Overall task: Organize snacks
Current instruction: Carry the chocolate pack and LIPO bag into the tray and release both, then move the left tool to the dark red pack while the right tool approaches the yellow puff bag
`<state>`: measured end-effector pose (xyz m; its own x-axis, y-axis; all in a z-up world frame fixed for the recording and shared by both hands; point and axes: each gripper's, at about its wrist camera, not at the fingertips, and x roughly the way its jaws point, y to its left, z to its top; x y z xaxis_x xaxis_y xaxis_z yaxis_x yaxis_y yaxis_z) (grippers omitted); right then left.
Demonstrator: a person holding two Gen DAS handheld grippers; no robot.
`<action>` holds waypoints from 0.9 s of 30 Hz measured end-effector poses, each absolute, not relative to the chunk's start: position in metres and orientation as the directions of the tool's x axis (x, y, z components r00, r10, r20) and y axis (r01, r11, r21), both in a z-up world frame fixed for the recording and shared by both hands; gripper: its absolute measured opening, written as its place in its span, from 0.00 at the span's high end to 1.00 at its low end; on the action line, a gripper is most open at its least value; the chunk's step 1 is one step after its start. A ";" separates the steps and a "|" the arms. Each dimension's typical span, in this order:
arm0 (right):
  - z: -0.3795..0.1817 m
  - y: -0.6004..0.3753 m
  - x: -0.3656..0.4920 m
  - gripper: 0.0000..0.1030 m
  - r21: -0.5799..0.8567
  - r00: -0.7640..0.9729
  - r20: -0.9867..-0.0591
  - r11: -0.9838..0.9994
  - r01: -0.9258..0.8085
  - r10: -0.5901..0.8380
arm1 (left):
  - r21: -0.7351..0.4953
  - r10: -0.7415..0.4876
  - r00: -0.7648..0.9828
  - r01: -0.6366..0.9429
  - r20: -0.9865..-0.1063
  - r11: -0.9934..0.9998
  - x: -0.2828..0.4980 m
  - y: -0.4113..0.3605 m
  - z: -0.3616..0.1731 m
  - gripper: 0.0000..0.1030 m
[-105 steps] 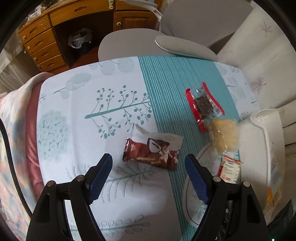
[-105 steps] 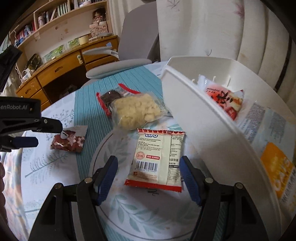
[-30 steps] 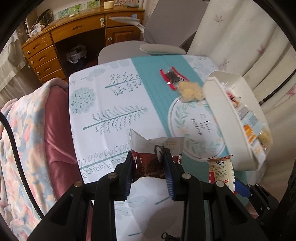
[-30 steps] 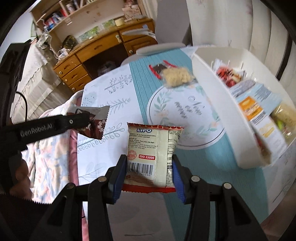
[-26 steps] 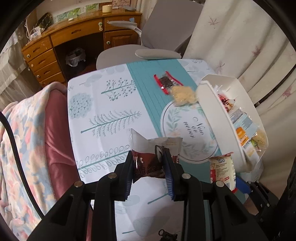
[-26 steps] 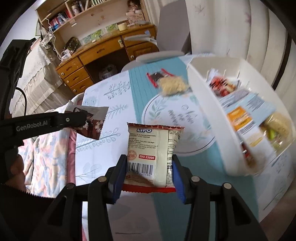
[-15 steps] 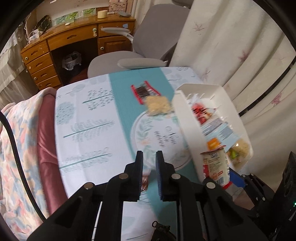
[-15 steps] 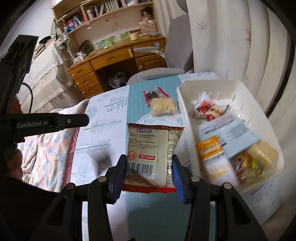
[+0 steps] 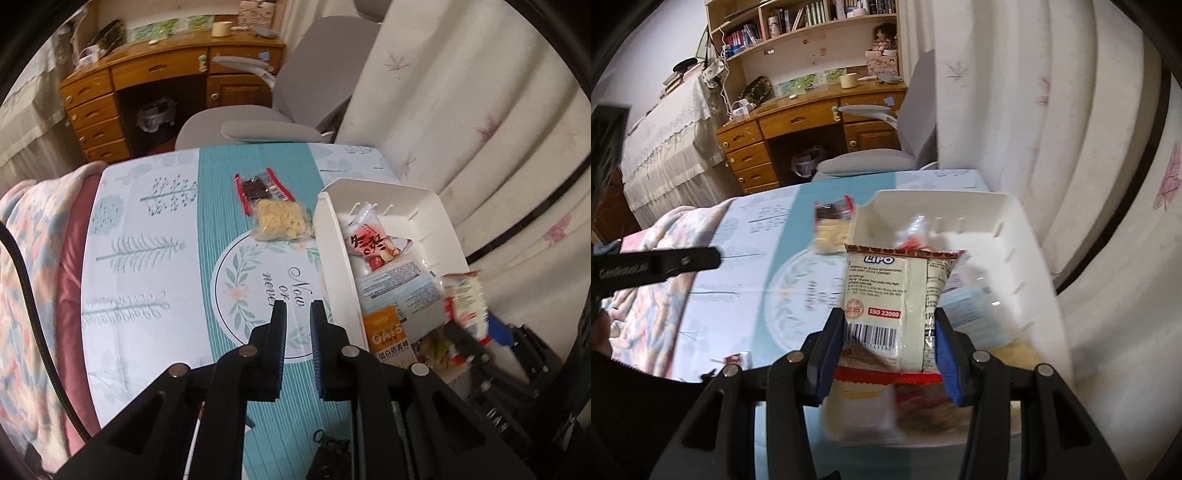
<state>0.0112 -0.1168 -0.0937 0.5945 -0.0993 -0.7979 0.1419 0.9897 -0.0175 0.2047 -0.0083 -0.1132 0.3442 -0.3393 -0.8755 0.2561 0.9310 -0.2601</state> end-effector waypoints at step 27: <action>-0.093 -0.212 0.046 0.32 -0.196 0.535 -0.815 0.975 0.105 -0.221 | -0.206 -0.148 0.244 -0.234 -0.958 0.950 0.167 0.056 -0.198 0.64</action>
